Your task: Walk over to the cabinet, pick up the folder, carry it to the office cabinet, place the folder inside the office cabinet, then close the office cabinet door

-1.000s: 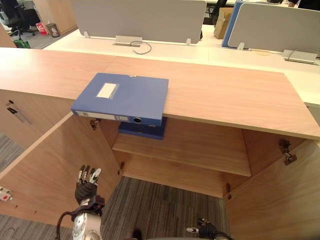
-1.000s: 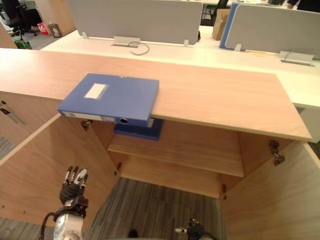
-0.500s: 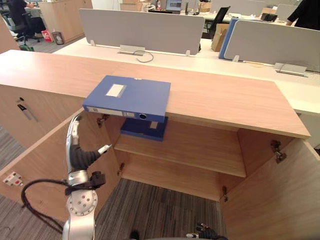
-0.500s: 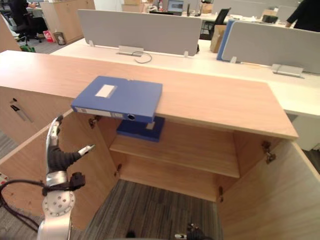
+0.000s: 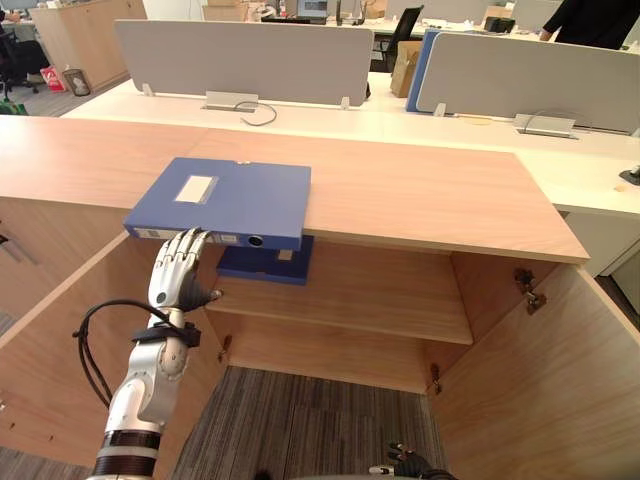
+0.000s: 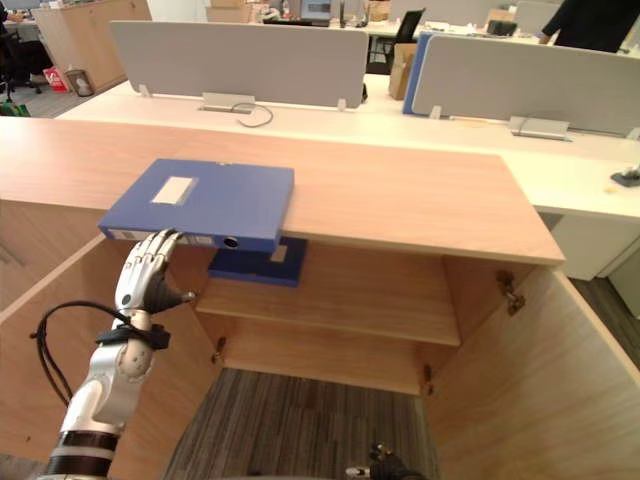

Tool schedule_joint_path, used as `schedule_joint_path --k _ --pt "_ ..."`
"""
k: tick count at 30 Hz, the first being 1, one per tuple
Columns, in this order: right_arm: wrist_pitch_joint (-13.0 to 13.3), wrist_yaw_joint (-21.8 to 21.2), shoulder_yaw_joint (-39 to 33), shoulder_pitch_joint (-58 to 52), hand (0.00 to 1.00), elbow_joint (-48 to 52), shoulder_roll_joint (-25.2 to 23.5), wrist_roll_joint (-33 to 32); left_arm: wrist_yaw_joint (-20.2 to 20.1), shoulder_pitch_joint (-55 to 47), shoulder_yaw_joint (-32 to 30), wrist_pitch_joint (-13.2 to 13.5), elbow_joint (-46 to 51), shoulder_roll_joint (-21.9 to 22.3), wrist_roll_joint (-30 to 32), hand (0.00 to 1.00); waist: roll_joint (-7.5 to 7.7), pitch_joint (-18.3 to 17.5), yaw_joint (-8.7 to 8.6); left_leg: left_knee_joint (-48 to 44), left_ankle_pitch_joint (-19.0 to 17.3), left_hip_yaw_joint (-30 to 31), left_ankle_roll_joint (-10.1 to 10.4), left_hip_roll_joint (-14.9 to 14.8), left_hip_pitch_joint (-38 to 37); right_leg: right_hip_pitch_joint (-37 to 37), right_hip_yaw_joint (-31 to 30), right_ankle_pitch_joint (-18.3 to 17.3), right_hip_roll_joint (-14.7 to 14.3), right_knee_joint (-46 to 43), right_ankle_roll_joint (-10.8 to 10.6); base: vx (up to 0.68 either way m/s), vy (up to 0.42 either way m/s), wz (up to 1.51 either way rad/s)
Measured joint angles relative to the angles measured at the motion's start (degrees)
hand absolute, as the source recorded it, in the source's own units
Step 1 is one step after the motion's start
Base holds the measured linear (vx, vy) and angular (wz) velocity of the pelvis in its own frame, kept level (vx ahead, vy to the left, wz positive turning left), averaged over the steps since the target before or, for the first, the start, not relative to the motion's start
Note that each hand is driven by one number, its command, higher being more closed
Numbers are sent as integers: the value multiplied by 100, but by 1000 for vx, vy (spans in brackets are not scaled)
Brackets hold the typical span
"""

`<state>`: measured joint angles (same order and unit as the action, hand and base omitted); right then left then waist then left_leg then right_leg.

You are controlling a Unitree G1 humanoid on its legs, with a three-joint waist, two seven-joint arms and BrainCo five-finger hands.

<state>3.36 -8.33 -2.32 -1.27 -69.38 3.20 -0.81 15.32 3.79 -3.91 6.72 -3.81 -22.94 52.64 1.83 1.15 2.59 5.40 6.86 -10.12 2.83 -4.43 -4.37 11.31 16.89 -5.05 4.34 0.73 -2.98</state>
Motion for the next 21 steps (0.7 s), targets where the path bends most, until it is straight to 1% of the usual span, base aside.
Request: schedule_joint_path --k 2,4,6,9,13,21 --pt "38 3 -10 -5 0 -1 0 -1 125 238 20 -34 -155 -165 175 0 0 1 -5 0 -8 -12 12 -21 -3 -3 -12 -12 -19 0 20 5 -11 -2" --pt "45 6 -16 -5 0 -1 0 -3 195 387 59 -82 -240 -286 199 0 -1 1 -11 0 -21 -28 30 -30 -15 -2 -27 -17 -25 1 28 8 -13 -4" --pt "57 15 -28 -5 0 -1 1 -3 211 489 73 -136 -256 -366 346 0 -2 1 -13 0 -34 -64 39 -31 -50 13 -65 -20 -24 1 32 7 -1 -9" --pt "77 30 -41 -5 0 1 2 -20 261 644 126 -142 -350 -477 407 0 -6 -2 -18 0 -47 -117 38 -32 -79 16 -116 -21 -24 -2 34 -8 6 -9" --pt "81 57 -43 -5 0 1 1 -22 317 800 145 -196 -511 -490 407 0 -9 -5 -48 0 -48 -123 37 -30 -80 9 -122 -21 -23 -6 34 0 0 0" --pt "84 60 -81 -6 0 0 2 -22 346 815 234 -183 -511 -490 405 0 -19 -12 -48 0 -48 -122 36 -28 -84 12 -122 -21 -28 -6 35 0 0 0"
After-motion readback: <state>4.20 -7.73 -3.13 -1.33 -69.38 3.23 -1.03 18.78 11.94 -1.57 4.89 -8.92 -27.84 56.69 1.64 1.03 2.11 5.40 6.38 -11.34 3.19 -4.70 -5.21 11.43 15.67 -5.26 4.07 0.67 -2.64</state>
